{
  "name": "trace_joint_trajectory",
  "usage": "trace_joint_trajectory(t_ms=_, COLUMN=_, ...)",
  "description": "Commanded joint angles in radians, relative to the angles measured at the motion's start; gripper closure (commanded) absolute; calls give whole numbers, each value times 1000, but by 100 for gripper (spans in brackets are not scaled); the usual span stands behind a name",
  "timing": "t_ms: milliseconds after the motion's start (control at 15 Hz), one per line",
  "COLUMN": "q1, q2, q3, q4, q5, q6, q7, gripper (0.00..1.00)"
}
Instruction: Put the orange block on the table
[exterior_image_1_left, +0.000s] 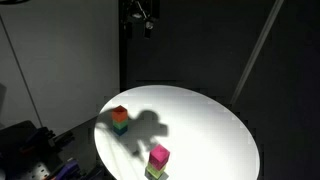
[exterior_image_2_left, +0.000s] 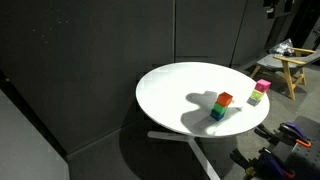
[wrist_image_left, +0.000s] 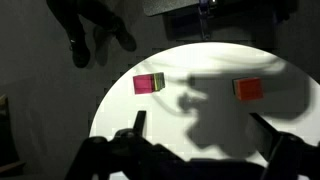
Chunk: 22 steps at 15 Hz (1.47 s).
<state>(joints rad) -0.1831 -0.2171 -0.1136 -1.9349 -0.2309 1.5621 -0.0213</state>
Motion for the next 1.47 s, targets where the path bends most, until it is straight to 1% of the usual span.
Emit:
trace_joint_trajectory(t_ms=0, q1=14, q2=1, q3=-13, q4=3, q5=-2, q6=-3, q7=2, gripper=0)
trace_joint_trajectory(t_ms=467, q1=15, q2=1, q3=-13, q4=6, q5=1, q6=-2, q7=3, gripper=0)
trace_joint_trajectory(t_ms=1000, q1=57, q2=35, q3=-9, q4=8, q5=109, q6=54, q7=-40, gripper=0)
trace_joint_trajectory(t_ms=1400, q1=87, q2=100, q3=1, q4=-2, q5=205, q6=162, q7=-38, gripper=0)
